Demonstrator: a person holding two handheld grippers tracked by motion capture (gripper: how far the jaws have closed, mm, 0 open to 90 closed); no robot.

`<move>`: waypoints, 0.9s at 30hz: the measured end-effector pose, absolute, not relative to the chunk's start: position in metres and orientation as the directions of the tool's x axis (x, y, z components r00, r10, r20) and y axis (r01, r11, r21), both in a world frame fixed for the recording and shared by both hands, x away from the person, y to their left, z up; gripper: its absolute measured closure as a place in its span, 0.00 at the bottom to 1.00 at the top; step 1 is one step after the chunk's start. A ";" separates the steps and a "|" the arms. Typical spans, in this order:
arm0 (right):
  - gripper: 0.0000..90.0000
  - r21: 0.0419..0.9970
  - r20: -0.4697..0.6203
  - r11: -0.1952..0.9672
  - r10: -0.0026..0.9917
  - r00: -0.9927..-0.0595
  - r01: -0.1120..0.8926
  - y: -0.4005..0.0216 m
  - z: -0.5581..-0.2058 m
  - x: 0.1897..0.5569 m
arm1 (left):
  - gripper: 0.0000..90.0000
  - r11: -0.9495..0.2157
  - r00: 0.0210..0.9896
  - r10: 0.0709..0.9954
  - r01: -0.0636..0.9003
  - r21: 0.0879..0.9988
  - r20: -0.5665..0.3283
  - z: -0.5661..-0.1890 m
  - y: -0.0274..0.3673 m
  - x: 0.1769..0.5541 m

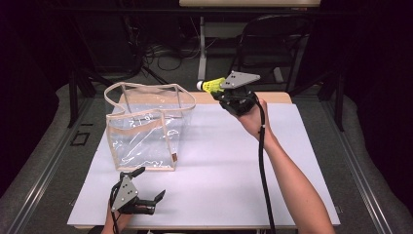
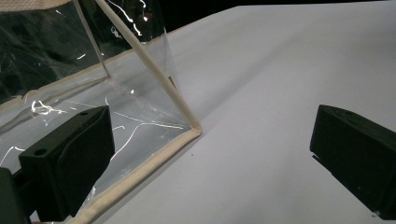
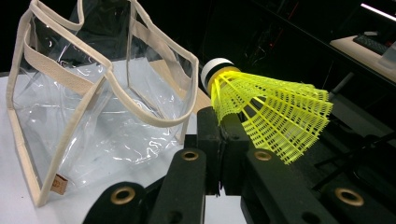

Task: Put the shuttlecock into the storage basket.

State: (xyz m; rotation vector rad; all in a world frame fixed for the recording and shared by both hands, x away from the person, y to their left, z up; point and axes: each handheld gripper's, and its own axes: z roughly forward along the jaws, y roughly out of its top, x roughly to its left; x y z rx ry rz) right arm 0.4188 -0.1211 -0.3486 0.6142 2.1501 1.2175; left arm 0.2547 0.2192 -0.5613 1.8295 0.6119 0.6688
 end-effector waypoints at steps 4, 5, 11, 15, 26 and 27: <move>0.99 0.871 -0.265 0.480 0.636 -0.724 0.102 -0.118 -0.347 0.420 | 0.00 -0.324 0.714 0.682 0.098 0.941 0.161 -0.561 0.220 0.255; 0.99 0.872 -0.266 0.479 0.635 -0.725 0.100 -0.117 -0.347 0.420 | 0.00 -0.324 0.714 0.682 0.098 0.941 0.160 -0.561 0.220 0.255; 0.99 0.872 -0.265 0.480 0.631 -0.729 0.098 -0.112 -0.345 0.422 | 0.00 -0.325 0.714 0.682 0.098 0.941 0.161 -0.561 0.219 0.255; 0.99 0.870 -0.270 0.485 0.622 -0.735 0.091 -0.108 -0.344 0.422 | 0.00 -0.325 0.714 0.681 0.098 0.941 0.161 -0.561 0.219 0.255; 0.99 0.866 -0.278 0.493 0.610 -0.742 0.081 -0.100 -0.343 0.423 | 0.00 -0.325 0.715 0.681 0.099 0.940 0.160 -0.561 0.219 0.255; 0.99 0.866 -0.277 0.493 0.610 -0.742 0.081 -0.099 -0.343 0.423 | 0.00 -0.326 0.715 0.681 0.099 0.940 0.160 -0.561 0.219 0.255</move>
